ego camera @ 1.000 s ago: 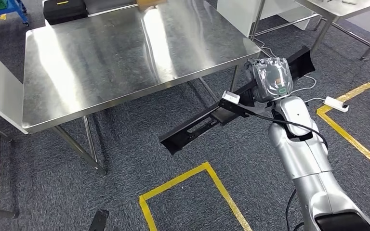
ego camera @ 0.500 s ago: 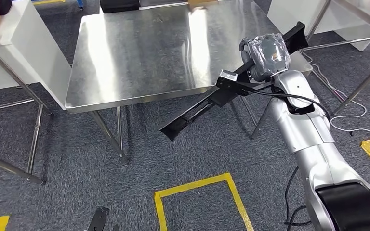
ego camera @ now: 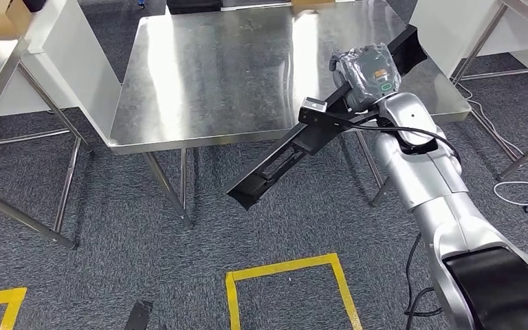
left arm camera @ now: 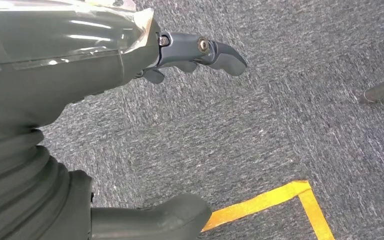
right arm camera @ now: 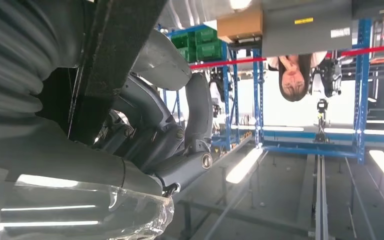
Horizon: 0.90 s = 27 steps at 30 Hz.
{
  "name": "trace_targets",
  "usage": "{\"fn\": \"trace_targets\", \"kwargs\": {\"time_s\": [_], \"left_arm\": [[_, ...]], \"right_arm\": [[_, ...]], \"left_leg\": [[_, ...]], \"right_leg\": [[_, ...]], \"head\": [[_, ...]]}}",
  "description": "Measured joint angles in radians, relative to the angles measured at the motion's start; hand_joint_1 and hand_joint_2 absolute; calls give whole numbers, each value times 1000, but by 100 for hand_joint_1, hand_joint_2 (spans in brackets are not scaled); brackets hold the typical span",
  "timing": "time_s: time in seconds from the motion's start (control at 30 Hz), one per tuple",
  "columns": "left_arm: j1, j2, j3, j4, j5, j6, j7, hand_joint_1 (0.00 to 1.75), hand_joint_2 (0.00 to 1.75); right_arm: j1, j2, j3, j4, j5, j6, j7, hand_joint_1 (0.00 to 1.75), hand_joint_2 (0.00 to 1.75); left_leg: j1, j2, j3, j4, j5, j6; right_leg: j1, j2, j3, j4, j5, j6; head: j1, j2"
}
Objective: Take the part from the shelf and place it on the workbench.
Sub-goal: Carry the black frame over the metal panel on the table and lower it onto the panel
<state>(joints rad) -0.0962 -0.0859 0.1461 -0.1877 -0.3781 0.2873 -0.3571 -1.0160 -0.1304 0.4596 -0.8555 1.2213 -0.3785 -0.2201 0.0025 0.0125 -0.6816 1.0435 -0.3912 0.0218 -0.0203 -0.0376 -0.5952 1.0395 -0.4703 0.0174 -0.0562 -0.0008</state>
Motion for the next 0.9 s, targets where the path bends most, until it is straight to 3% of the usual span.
{"fn": "trace_targets", "kwargs": {"time_s": [0.1, 0.17, 0.27, 0.3, 0.33, 0.37, 0.43, 0.5, 0.57, 0.67, 0.7, 0.77, 0.8, 0.83, 0.87, 0.9], "left_arm": [[3, -1, 0, 0, -1, -2, -3, 0, 175], [4, -4, 0, 0, -1, -5, -4, 0, 175], [2, -7, 3, 0, 0, -17, 1, 0, 175], [2, -8, 3, 0, 0, -21, 3, 0, 175], [3, -9, 4, 0, 0, -23, 5, 0, 175], [4, -10, 4, 0, -1, -24, 6, 0, 175], [5, -11, 4, 0, -2, -24, 6, 0, 175], [6, -11, 5, 0, -3, -29, 3, 0, 175], [8, -11, 6, 0, -4, -36, -3, 0, 175], [11, -10, 8, 0, -7, -37, -6, 0, 175], [11, -10, 10, 0, -8, -37, -6, 0, 175], [12, -11, 14, 0, -8, -37, -6, 0, 175], [13, -12, 16, 0, -8, -37, -6, 0, 175], [14, -12, 17, 0, -8, -37, -6, 0, 175], [15, -12, 18, 0, -8, -37, -6, 0, 175], [16, -12, 19, 0, -8, -37, -5, 0, 175]], "right_arm": [[-8, -3, 7, 7, 8, -2, 1, 175, 175], [-16, -9, 12, 11, 10, -3, 5, 175, 175], [-29, -27, 18, 21, 10, -3, 14, 175, 175], [-31, -33, 19, 25, 11, -3, 16, 175, 175], [-32, -38, 19, 29, 12, -2, 18, 175, 175], [-35, -41, 20, 32, 13, -1, 20, 175, 175], [-46, -43, 21, 37, 15, 0, 22, 175, 175], [-59, -44, 23, 42, 20, 2, 27, 175, 175], [-70, -44, 27, 49, 34, 3, 38, 175, 175], [-91, -46, 33, 58, 54, 3, 56, 175, 175], [-99, -47, 35, 61, 59, 3, 61, 175, 175], [-113, -49, 37, 72, 67, 3, 69, 175, 175], [-117, -50, 39, 77, 70, 3, 71, 175, 175], [-120, -51, 40, 83, 72, 3, 73, 175, 175], [-122, -53, 42, 88, 72, 3, 74, 175, 175], [-126, -54, 43, 93, 73, 3, 74, 175, 175]], "left_leg": [[-3, -3, 14, -20, -4, 11], [2, -7, 33, -41, 3, 22], [5, -18, 43, -49, 3, 32], [5, -24, 44, -49, 2, 33], [5, -30, 45, -48, 0, 32], [6, -35, 46, -45, -3, 29], [5, -43, 46, -34, -13, 19], [1, -49, 42, -20, -31, 7], [1, -51, 42, -14, -42, 0], [6, -39, 30, 26, -65, -13], [7, -31, 7, 73, -89, -19], [11, -19, -68, 207, -140, -28], [11, -16, -102, 258, -150, -29], [12, -15, -122, 275, -139, -29], [11, -15, -118, 248, -106, -26], [10, -15, -96, 185, -59, -19]], "right_leg": [[2, -1, 8, -10, -4, 15], [4, 11, -9, 31, -27, 17], [3, 30, -112, 221, -96, 9], [3, 32, -142, 264, -104, 13], [2, 33, -153, 268, -94, 20], [1, 33, -144, 233, -69, 30], [-5, 34, -88, 91, -1, 48], [-6, 35, -44, 2, 32, 40], [-2, 36, -34, -8, 31, 20], [-8, 36, -23, -9, 29, 3], [-10, 36, -18, -9, 27, -1], [-9, 36, -10, -9, 19, -10], [-8, 36, -5, -9, 14, -12], [-7, 37, 1, -9, 9, -13], [-6, 37, 10, -9, 2, -12], [-5, 37, 21, -9, -6, -10]], "head": [[0, 0], [4, 0], [8, 0], [9, 0], [9, 0], [10, 0], [11, 0], [11, 0], [10, 0], [7, 0], [5, 0], [3, 0], [2, 0], [2, 0], [2, 0], [2, 0]]}}
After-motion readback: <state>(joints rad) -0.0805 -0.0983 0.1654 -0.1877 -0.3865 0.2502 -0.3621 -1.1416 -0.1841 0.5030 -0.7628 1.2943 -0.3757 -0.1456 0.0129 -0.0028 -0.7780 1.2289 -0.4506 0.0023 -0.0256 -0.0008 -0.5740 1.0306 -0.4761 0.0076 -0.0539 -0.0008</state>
